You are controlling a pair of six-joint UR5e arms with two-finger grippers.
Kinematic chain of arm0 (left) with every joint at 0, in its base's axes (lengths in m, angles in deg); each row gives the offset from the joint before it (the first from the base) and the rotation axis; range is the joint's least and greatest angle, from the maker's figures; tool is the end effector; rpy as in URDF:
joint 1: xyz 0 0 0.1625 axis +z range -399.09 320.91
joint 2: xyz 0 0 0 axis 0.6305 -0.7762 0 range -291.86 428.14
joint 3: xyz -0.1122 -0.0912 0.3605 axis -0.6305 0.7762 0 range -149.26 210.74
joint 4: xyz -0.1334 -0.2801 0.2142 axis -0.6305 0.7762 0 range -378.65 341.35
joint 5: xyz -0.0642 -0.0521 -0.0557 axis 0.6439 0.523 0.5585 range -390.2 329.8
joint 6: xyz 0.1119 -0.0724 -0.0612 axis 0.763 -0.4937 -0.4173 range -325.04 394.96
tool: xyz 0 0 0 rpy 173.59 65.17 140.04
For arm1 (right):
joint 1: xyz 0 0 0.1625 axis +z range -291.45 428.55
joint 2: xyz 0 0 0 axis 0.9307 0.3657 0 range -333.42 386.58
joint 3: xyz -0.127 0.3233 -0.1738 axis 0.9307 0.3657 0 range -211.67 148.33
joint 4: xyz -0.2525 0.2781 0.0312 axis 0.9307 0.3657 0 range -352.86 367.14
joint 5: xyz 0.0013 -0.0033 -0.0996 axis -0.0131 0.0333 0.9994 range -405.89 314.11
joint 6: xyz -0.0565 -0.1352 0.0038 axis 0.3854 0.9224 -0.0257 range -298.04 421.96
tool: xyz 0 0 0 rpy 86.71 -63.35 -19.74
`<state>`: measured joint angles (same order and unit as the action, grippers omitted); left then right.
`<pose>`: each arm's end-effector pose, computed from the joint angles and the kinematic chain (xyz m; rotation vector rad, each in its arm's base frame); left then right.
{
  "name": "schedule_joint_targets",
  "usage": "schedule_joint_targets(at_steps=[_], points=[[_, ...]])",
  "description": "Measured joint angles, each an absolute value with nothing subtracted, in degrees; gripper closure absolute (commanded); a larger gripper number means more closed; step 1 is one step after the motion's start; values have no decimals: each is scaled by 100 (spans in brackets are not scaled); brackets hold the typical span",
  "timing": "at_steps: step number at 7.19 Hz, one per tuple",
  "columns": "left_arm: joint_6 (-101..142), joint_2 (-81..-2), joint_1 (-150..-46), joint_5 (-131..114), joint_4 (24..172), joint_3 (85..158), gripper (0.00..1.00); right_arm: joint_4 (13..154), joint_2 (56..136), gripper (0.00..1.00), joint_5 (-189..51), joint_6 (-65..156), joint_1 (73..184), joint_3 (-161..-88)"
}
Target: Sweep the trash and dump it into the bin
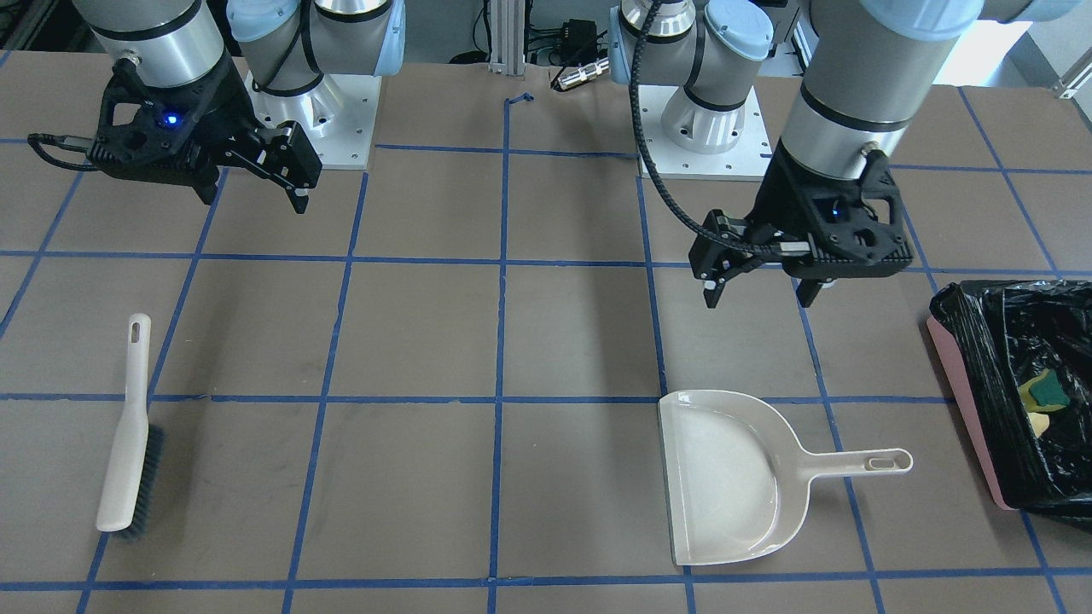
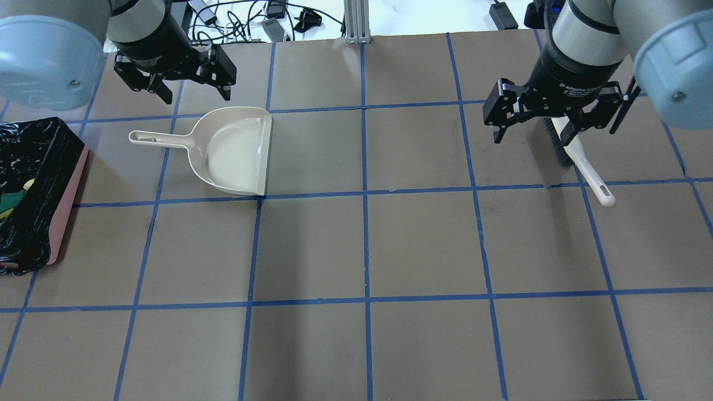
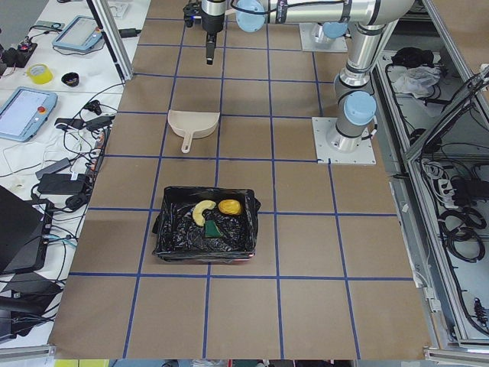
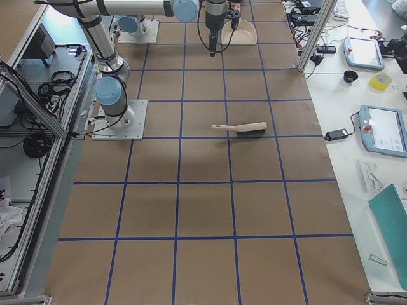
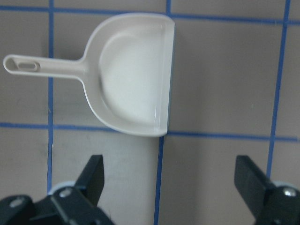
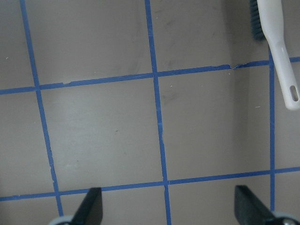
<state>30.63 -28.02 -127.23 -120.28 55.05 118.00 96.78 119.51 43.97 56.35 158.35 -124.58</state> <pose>-0.1161 -0.5276 0.4069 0.1686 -3.1137 0.3519 0.1321 -0.4319 0.4033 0.1591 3.1354 0.0097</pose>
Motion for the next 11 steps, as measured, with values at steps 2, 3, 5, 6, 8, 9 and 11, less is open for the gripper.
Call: schedule_joint_targets(at_steps=[2, 3, 5, 6, 8, 9, 11], points=[[2572, -2895, -12105, -11578, 4699, 11768, 0, 9670, 11968, 0, 4403, 5632, 15837, -12457], [2535, -2953, -11754, -11291, 4559, 11764, 0, 9669, 11972, 0, 4407, 5630, 15837, -12457], [3022, -3134, -11028, -11110, 4483, 11707, 0, 9673, 11980, 0, 4410, 5633, 15832, -12435], [3651, -3255, -10632, -11084, 4476, 11694, 0, 9678, 11988, 0, 4406, 5633, 15830, -12405], [5019, -3447, -9860, -11080, 4472, 11682, 0, 9677, 12032, 0, 4413, 5632, 15829, -12390], [5714, -3544, -9481, -11098, 4472, 11674, 0, 9692, 12060, 0, 4414, 5630, 15829, -12390], [6710, -3725, -8986, -11126, 4472, 11651, 0, 9733, 12141, 0, 4389, 5641, 15829, -12381]])
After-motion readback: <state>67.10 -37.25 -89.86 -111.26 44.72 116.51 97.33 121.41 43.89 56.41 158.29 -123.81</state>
